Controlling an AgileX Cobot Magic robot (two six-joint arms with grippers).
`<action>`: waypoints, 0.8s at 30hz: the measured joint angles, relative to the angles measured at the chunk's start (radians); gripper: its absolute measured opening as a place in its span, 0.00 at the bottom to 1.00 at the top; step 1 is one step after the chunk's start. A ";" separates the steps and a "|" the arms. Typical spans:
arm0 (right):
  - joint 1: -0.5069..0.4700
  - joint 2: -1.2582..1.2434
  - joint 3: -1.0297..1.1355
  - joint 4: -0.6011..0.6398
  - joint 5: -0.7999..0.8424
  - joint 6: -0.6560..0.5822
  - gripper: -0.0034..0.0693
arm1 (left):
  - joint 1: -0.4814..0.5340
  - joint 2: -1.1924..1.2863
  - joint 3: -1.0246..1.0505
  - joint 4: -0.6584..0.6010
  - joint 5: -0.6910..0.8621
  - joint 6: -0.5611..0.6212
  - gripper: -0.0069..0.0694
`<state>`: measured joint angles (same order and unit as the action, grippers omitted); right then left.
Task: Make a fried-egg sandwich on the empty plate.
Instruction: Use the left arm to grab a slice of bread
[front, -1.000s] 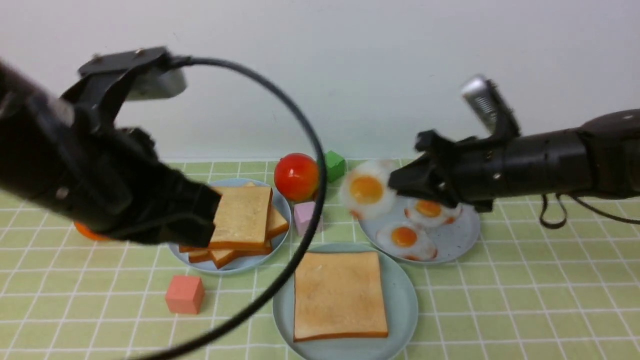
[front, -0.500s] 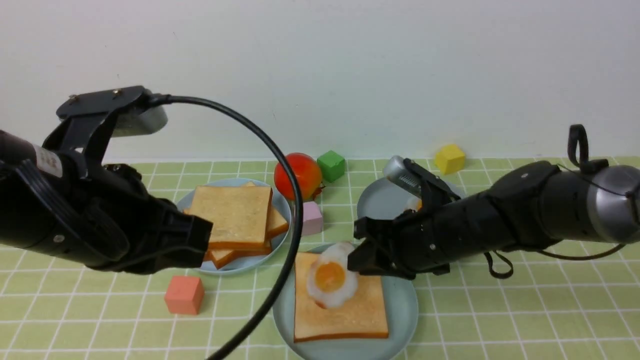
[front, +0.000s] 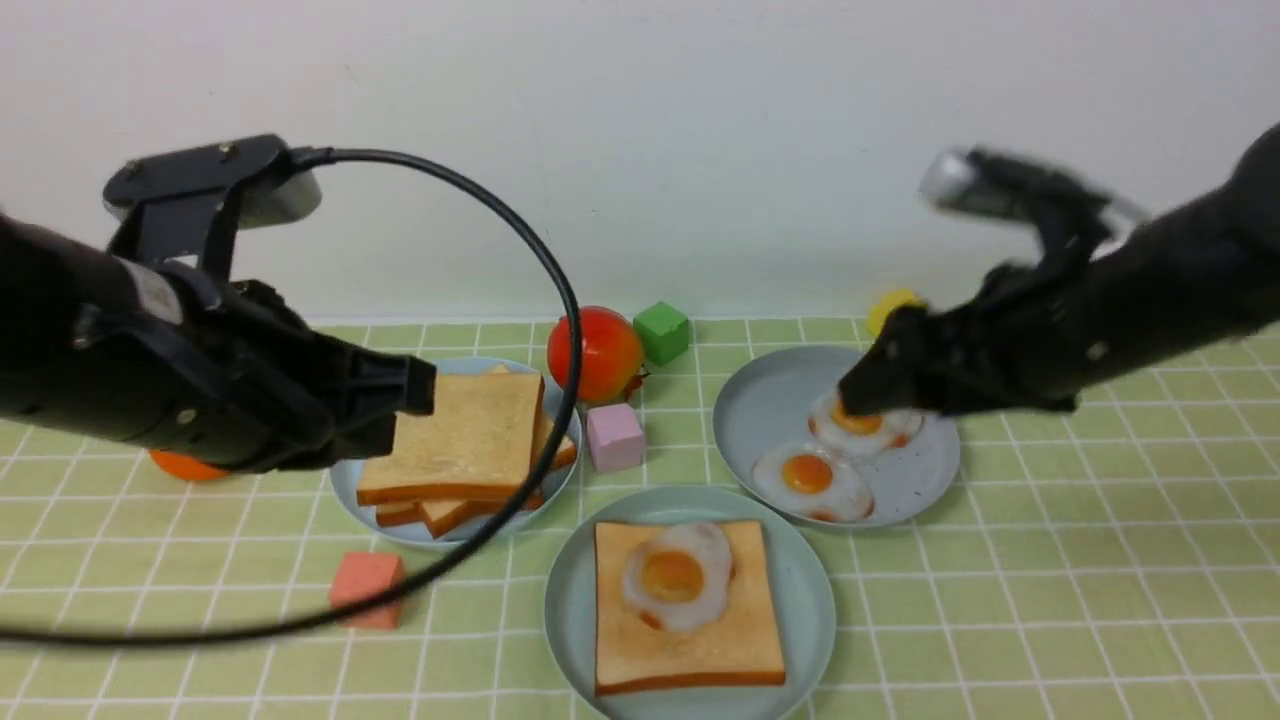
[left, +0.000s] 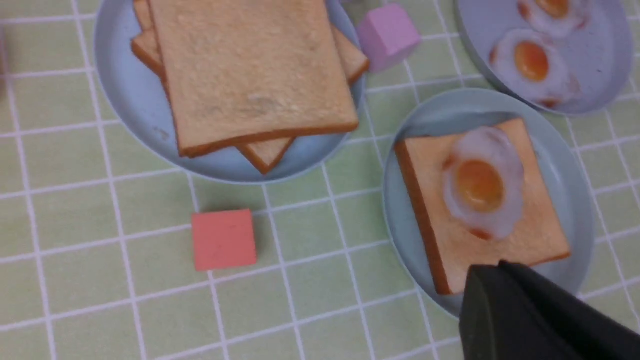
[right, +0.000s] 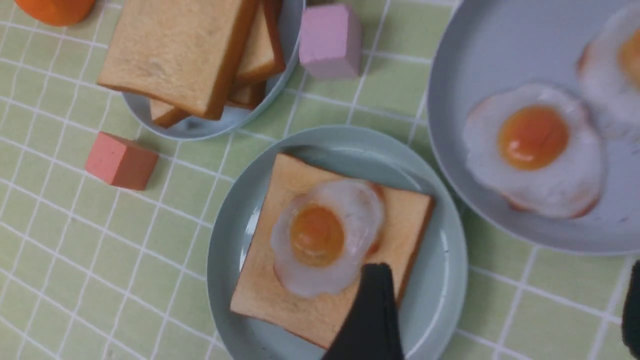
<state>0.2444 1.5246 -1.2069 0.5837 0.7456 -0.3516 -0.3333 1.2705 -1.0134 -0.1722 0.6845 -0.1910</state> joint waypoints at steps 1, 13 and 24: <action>0.027 -0.075 -0.007 -0.087 0.000 0.046 0.89 | 0.048 0.062 -0.012 -0.005 0.003 -0.013 0.10; 0.408 -0.364 0.145 -0.340 -0.046 0.062 0.79 | 0.379 0.433 -0.174 -0.467 0.070 0.292 0.18; 0.443 -0.364 0.150 -0.318 -0.017 0.062 0.45 | 0.383 0.678 -0.337 -0.493 0.056 0.449 0.52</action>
<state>0.6871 1.1604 -1.0569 0.2659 0.7288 -0.2892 0.0497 1.9483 -1.3504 -0.6650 0.7407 0.2580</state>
